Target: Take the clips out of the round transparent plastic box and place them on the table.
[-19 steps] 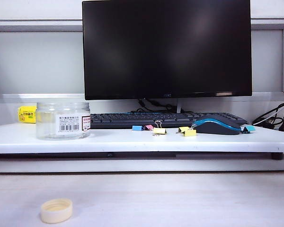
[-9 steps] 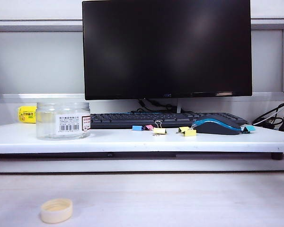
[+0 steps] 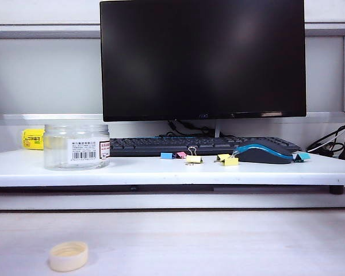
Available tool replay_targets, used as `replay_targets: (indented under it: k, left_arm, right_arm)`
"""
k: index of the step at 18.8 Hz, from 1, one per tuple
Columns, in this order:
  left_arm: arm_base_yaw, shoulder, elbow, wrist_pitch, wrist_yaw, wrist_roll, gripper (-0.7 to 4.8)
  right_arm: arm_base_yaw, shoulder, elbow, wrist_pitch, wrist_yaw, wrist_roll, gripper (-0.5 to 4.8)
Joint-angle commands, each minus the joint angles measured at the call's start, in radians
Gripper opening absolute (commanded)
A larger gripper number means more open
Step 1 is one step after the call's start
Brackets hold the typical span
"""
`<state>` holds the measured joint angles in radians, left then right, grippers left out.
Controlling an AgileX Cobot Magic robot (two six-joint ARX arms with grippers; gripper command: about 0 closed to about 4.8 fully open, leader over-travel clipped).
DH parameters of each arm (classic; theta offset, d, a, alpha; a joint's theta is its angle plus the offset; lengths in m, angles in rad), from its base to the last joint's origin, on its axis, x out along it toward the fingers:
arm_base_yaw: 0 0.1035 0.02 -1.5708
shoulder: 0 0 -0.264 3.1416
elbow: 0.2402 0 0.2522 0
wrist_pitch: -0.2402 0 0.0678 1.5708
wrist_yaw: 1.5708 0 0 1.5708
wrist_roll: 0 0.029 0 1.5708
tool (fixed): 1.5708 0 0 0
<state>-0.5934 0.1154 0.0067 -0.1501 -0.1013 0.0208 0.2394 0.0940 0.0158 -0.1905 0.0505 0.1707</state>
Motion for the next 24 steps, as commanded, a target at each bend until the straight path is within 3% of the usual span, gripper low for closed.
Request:
replay_targets:
  k: [1, 4, 8, 20, 22, 24]
  left_arm:
    - [0.0, 0.0, -0.002, 0.01, -0.156, 0.009, 0.48]
    - [0.0, 0.0, -0.002, 0.01, -0.188, 0.014, 0.47]
    - [0.0, 0.0, -0.002, 0.01, -0.068, 0.017, 0.48]
    - [0.0, -0.001, -0.002, 0.009, -0.078, -0.006, 0.48]
    - [0.037, -0.008, -0.002, 0.008, -0.048, -0.006, 0.48]
    - [0.142, -0.01, -0.002, 0.008, -0.025, -0.006, 0.48]
  right_arm:
    - [0.001, 0.001, -0.006, 0.002, 0.009, -0.1, 0.8]
    - [0.0, 0.002, -0.006, 0.004, 0.057, -0.101, 0.81]
    - [0.001, 0.002, -0.006, 0.011, 0.048, -0.086, 0.81]
    - [0.001, 0.002, -0.005, 0.011, 0.048, -0.07, 0.81]
    - [0.001, 0.002, -0.005, 0.011, 0.048, -0.07, 0.81]
    - [-0.024, -0.01, -0.005, 0.01, 0.048, -0.07, 0.81]
